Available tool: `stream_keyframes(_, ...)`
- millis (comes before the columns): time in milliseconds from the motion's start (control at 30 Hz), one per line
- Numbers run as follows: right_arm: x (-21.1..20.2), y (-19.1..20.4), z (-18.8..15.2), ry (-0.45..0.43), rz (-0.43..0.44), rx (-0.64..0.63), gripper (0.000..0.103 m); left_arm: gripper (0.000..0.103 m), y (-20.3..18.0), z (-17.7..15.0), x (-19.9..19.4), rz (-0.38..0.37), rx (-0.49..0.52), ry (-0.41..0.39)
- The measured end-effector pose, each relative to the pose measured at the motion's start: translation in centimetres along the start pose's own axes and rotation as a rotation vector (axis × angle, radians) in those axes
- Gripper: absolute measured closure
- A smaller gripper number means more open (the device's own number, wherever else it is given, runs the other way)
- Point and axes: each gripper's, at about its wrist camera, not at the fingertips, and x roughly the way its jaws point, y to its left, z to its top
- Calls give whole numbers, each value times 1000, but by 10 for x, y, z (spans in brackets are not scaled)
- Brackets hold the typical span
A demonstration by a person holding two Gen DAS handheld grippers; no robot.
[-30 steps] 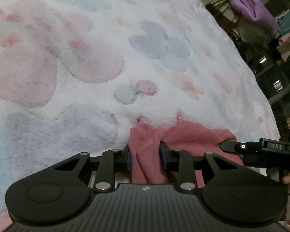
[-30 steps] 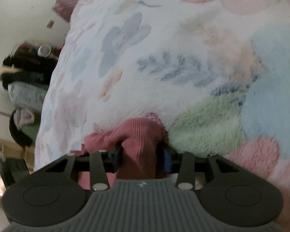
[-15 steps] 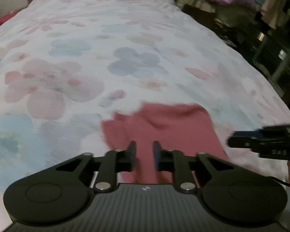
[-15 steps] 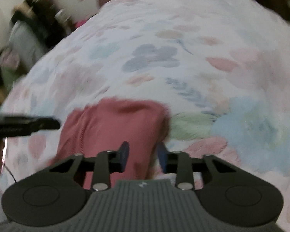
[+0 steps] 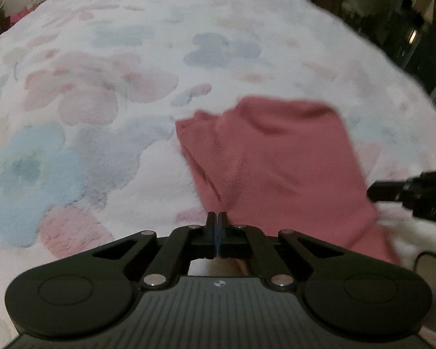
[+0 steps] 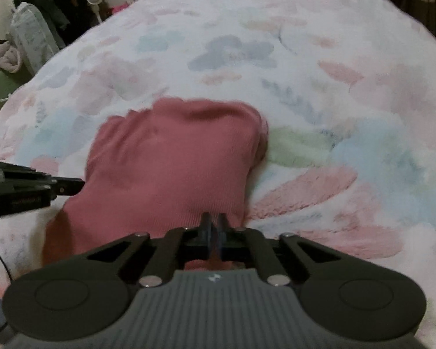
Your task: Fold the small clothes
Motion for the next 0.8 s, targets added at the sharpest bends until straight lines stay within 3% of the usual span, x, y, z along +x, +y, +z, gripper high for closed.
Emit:
stream_keyframes(100,-23,4,-7,-8,25,-17,100,103,-12,-3,-29,-51,30,-45)
stream_keyframes(167,-32,8,-14,6,43,-28,100,103,-27,-8,-43,-110,69,-51)
stream_keyframes(233,-38,13,-24,20,56,-43,100,103,-42,-16,-48,-124,122,-38)
stream_keyframes(333,-41,20,-39,48,65,-54,101,103,-53,-34,-40,-89,161,29)
stream_keyframes(433,-45,25,-54,75,49,-70,102,103,-46,-51,-37,-83,121,86)
stream_keyframes(800,-17,26,-97,160,28,-85,103,103,-31,-87,-6,-4,79,161)
